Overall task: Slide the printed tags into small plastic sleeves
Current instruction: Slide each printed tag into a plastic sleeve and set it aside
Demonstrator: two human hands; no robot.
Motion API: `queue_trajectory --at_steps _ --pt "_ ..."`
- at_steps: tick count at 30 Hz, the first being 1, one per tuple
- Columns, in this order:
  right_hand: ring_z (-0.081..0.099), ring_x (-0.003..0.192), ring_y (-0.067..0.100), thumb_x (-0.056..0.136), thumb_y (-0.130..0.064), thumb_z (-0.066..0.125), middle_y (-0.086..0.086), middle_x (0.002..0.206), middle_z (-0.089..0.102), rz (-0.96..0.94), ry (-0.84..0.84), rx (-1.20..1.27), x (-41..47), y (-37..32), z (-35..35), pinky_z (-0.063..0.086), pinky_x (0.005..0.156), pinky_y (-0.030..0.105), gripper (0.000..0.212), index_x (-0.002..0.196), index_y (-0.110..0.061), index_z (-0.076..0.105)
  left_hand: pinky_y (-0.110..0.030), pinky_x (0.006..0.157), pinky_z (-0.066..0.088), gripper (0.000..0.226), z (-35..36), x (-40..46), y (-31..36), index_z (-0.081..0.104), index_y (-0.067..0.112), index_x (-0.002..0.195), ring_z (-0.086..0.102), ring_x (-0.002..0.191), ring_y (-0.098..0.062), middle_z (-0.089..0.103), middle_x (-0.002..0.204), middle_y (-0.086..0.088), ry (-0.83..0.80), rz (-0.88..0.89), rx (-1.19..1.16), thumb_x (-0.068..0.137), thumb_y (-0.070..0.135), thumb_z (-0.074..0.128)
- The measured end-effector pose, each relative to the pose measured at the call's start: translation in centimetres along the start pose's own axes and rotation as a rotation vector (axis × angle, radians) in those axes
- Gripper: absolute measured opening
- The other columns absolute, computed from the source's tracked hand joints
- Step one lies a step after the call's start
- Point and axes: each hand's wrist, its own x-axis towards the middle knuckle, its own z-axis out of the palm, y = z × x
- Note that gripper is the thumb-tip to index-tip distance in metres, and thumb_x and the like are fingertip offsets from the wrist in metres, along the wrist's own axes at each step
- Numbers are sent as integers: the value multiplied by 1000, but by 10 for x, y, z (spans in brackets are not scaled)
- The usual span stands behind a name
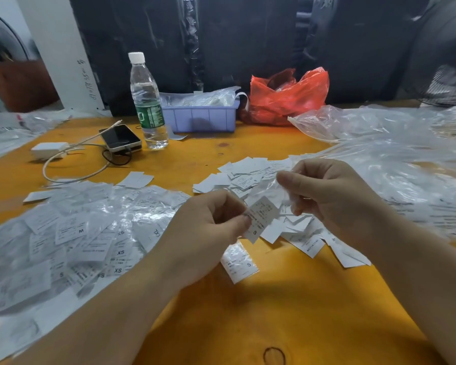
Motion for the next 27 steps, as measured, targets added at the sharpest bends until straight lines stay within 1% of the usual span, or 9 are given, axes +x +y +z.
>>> queue_trajectory --at_steps 4,6,9,11,13,16,19,24,27 --pt "54 60 17 70 -21 80 5 64 55 48 -225 353 -1 0 4 48 62 30 26 60 -14 57 -20 56 52 5 -5 5 3 69 12 84 59 57 -10 70 72 0 104 -132 -306 88 11 66" --pt "60 79 25 72 -15 78 10 80 60 75 -296 449 -1 2 7 48 72 34 22 61 -13 59 -22 55 53 5 -7 7 4 67 12 86 59 58 -10 69 70 0 157 -175 -394 90 12 64" --pt "57 103 36 70 -15 80 11 100 65 107 -334 477 -2 5 12 46 82 39 21 62 -12 61 -23 53 52 8 -8 5 7 69 18 84 61 64 -12 70 78 -4 148 -200 -489 89 14 64" --pt "61 99 33 63 -22 88 12 97 66 107 -376 508 -3 8 16 51 82 40 31 67 -10 59 -22 54 52 18 -5 2 9 72 25 75 61 67 -13 67 84 -12 109 -168 -506 88 14 66" --pt "62 87 29 56 -25 91 16 91 63 103 -369 513 -4 10 18 56 76 38 40 69 -8 58 -20 55 51 13 0 -1 9 72 29 73 60 66 -12 67 85 -15 97 -78 -395 84 22 72" --pt "64 75 25 62 -21 82 14 81 65 65 -298 415 -3 9 19 55 67 32 27 68 -8 59 -18 58 51 11 4 -3 9 70 24 79 55 60 -8 64 76 -11 73 31 -267 78 35 72" --pt "58 69 26 63 -18 75 13 74 65 27 -217 360 -2 10 16 50 65 30 18 68 -6 62 -20 59 51 16 4 -3 9 67 21 79 55 57 -8 61 67 4 85 19 -286 87 35 66" --pt "58 63 25 59 -18 78 11 68 66 -78 -104 200 -1 9 13 49 62 28 17 67 -8 69 -21 54 48 49 2 -4 13 66 12 75 54 55 -10 60 61 3 124 8 -293 80 57 47" --pt "60 71 29 60 -14 77 13 72 66 -149 -46 91 -2 10 14 49 63 31 18 70 -4 67 -23 46 43 40 2 -5 16 64 17 80 47 48 -12 57 57 0 81 -26 -327 82 55 51"
